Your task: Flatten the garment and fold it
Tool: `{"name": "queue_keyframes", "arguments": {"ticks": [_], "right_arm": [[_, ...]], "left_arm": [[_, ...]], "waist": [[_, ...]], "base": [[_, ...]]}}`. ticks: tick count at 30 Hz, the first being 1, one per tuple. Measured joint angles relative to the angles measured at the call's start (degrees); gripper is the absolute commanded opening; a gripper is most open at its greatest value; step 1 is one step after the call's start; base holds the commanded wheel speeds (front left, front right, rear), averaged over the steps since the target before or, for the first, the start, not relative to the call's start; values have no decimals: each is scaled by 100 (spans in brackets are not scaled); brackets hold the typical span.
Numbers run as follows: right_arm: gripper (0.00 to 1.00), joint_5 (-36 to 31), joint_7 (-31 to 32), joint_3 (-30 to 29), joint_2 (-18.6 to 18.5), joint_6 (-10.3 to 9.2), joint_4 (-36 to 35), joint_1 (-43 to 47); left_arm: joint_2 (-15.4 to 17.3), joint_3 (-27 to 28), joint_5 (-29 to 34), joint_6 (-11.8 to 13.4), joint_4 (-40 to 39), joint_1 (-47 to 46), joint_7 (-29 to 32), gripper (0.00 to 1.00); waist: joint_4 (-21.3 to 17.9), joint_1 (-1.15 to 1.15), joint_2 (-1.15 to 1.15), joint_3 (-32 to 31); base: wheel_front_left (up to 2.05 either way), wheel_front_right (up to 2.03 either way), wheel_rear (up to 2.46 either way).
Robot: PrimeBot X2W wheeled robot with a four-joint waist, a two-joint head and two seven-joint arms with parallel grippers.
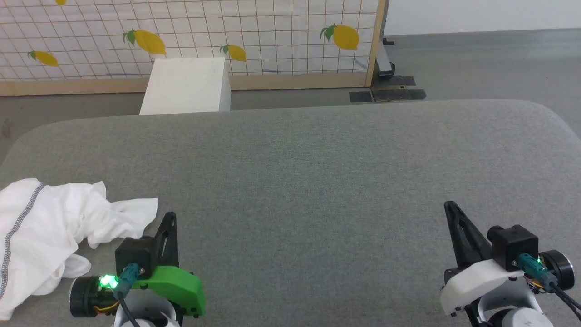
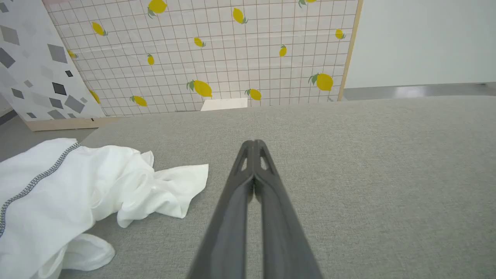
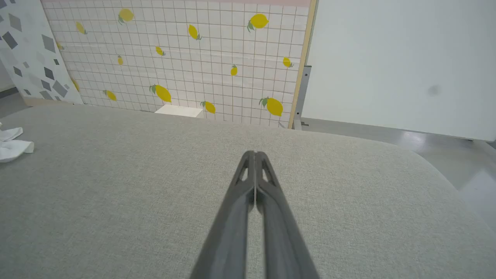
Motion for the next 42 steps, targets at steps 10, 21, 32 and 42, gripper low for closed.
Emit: {"name": "queue_keyframes", "arguments": {"ticks": [10,21,32,42], "right_arm": [[0,0,0,0,0,0,0,0],[0,0,0,1,0,0,0,0],[100,1,1,-2,0,0,0,2],[100,21,-31,-43,-1,0,0,4]], "left_arm": [[0,0,0,0,0,0,0,0],[0,0,0,0,0,0,1,0],[2,-9,-2,0,-1,5,0,100],[2,-53,-2,1,-2,9,-27,100]], "waist": [[0,0,0,0],[0,0,0,0],[0,0,0,0],[0,0,0,1]], "base": [[0,0,0],[0,0,0],[0,0,0],[0,0,0]]}}
